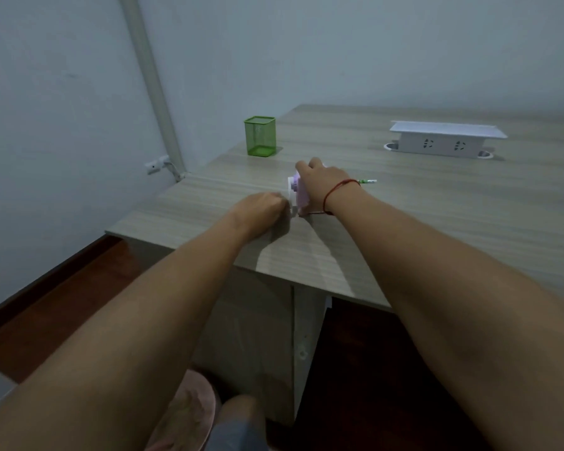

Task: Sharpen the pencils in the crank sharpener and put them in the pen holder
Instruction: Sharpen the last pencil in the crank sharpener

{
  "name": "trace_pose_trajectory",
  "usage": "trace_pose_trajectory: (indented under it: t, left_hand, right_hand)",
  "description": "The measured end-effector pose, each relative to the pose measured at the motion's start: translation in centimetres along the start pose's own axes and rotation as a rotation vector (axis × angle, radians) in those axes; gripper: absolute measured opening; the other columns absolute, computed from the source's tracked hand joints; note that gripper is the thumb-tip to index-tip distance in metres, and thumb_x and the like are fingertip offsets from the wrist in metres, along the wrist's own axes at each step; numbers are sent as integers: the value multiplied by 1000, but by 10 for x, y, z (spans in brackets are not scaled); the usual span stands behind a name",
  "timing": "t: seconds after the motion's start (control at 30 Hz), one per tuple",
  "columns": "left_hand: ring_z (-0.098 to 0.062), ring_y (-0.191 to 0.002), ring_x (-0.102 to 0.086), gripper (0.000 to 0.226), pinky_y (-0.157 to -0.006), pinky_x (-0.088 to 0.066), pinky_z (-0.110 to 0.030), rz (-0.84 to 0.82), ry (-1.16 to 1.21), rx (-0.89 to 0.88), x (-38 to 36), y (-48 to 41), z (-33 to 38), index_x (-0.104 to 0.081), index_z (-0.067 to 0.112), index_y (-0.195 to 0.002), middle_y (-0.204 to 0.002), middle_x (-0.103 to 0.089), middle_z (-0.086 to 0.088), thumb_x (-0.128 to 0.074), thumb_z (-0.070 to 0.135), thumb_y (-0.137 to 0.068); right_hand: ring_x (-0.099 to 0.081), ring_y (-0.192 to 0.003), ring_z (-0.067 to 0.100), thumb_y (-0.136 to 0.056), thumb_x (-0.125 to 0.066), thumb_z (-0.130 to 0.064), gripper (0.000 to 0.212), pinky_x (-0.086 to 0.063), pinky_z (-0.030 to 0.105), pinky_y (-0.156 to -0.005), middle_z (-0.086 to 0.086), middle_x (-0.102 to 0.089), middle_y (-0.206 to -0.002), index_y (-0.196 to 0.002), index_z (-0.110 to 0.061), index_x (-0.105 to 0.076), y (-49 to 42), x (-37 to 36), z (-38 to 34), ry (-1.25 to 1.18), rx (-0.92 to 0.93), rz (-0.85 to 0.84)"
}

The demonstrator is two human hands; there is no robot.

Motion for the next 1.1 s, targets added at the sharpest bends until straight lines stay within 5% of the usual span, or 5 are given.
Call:
trace_pose_trajectory:
  t: [0.2, 0.43, 0.6, 0.87, 1.1]
  left_hand:
    - [-33, -96, -63, 24, -78, -48, -33, -134, -136, 52, -6, -41, -27, -66, 9, -108, -106, -66, -16, -52, 21, -93]
    - [-43, -88, -63, 23, -71, -47, -47, 191, -90, -67, 53, -54, -31, -61, -2, -98, -97, -65, -28, -42, 11, -99]
    - [-42, -67, -65, 10, -53, -48, -44, 357, -64, -200, 64, -11, -7, -63, 0, -91, -81, -66, -26, -55, 6, -92]
    - [-37, -95, -63, 23, -79, -46, -41, 101, 14, -69, 16, 3, 2, -62, 0, -107, -106, -67, -22, -46, 11, -96]
    - [-36, -99, -62, 25, -81, -46, -40, -101, -18, 127, -11, -37, -25, -66, 4, -106, -107, -66, -20, -49, 17, -94]
  right_hand:
    - [-55, -117, 36, -74, -74, -28, 72, -48, 42, -92, 11, -44, -134, -135, -13, -40, -1, -1, 1, 7, 54, 32]
    - [-51, -125, 33, -73, -77, -35, 81, -45, 41, -97, 13, -42, -138, -138, -12, -36, -7, 1, 3, 45, 30, -39]
    - [-52, -124, 36, -70, -79, -40, 83, -45, 42, -97, 16, -43, -136, -136, -12, -37, -5, 4, 1, 68, 10, -63]
    - [-53, -120, 39, -69, -80, -38, 82, -46, 42, -94, 16, -43, -135, -135, -13, -37, -2, 5, -1, 65, 6, -45]
    - [-55, -118, 35, -73, -77, -35, 77, -46, 39, -92, 14, -43, -135, -135, -12, -38, -4, 3, 0, 38, 74, -2]
Point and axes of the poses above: each hand's wrist, its own y-axis away from the middle knuckle, its own x-axis out of the back of the hand, z = x × y, the point moved 9 cm from there along -y, towards the middle knuckle
